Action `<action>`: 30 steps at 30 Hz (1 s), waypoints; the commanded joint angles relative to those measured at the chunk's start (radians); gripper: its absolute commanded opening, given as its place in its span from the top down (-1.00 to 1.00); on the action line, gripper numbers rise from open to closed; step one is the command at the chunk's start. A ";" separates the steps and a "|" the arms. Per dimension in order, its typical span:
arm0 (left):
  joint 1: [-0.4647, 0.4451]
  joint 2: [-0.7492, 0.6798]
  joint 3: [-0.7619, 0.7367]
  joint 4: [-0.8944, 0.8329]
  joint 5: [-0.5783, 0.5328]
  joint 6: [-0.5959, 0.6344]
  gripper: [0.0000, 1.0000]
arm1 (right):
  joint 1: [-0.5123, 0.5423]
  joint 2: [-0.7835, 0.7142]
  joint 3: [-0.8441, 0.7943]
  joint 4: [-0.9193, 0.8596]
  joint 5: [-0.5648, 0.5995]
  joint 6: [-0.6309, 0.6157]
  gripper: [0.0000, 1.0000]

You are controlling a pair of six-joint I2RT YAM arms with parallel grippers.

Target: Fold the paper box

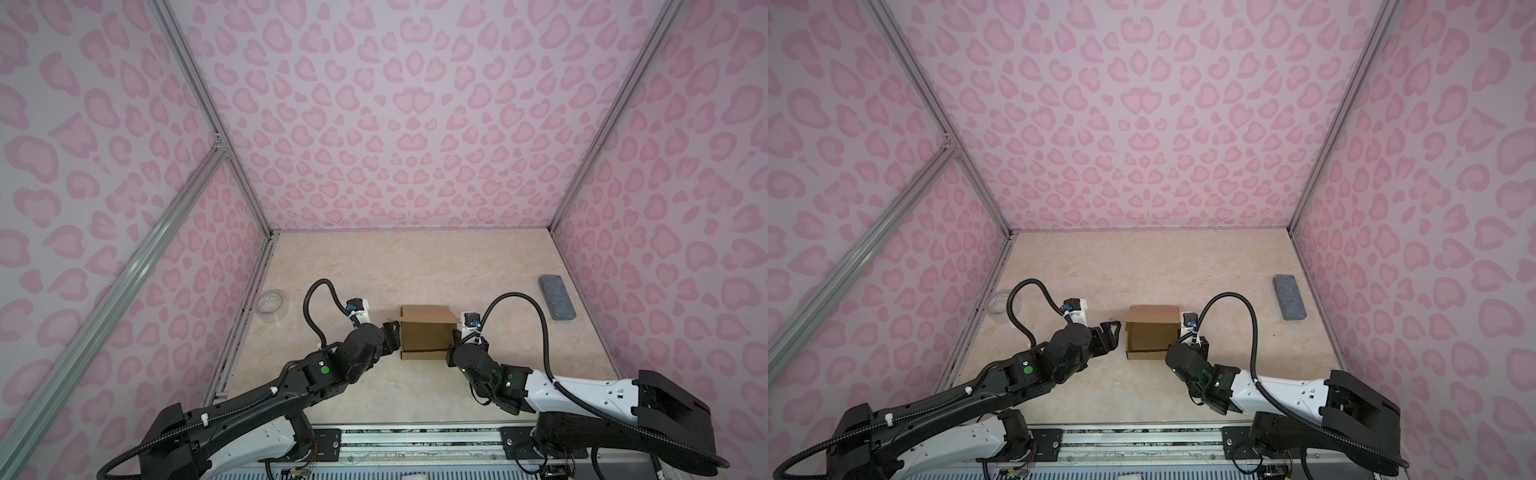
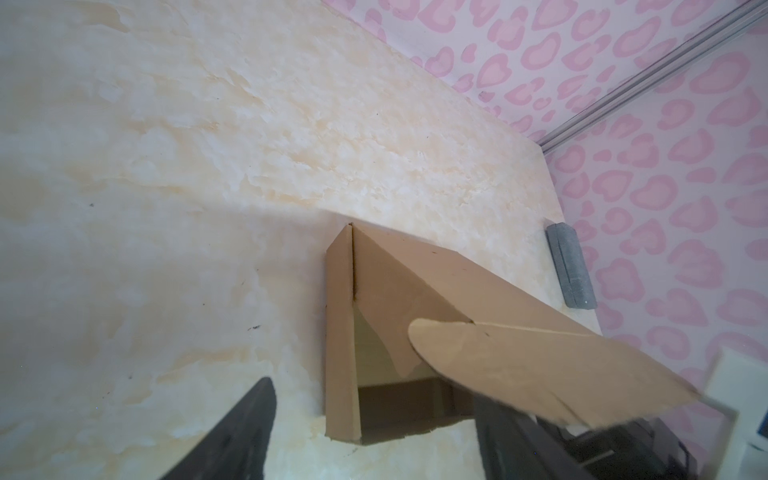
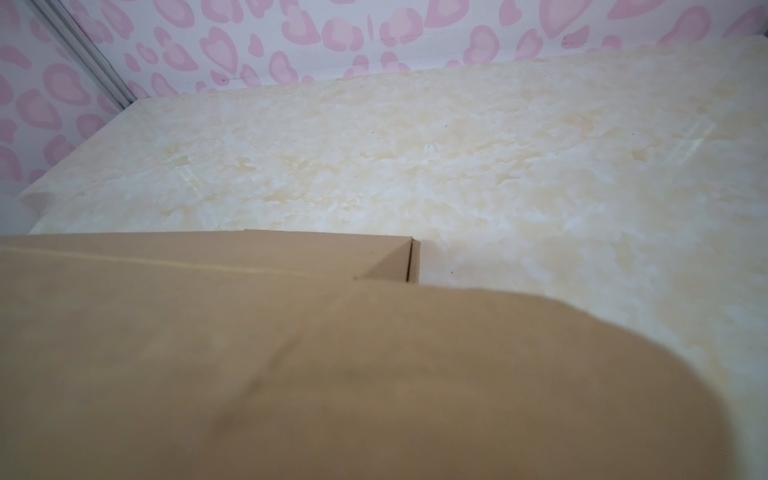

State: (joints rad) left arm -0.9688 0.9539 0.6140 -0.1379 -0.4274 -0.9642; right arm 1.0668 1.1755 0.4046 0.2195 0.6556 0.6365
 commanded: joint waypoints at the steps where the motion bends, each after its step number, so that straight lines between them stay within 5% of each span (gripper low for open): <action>1: -0.001 -0.057 0.024 -0.025 -0.026 0.033 -0.56 | 0.001 0.004 -0.003 -0.006 0.019 0.012 1.00; 12: -0.001 -0.146 0.101 -0.054 -0.140 0.169 -0.62 | 0.003 -0.064 -0.007 -0.076 0.003 0.003 1.00; 20: 0.000 -0.059 0.135 -0.027 -0.134 0.185 -0.66 | 0.047 -0.154 0.010 -0.182 -0.008 -0.017 0.32; 30: 0.003 0.011 0.171 -0.016 -0.114 0.206 -0.71 | 0.111 -0.434 0.044 -0.444 -0.024 0.014 0.07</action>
State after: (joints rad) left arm -0.9684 0.9577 0.7700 -0.1802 -0.5442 -0.7746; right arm 1.1599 0.8009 0.4301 -0.1196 0.6239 0.6441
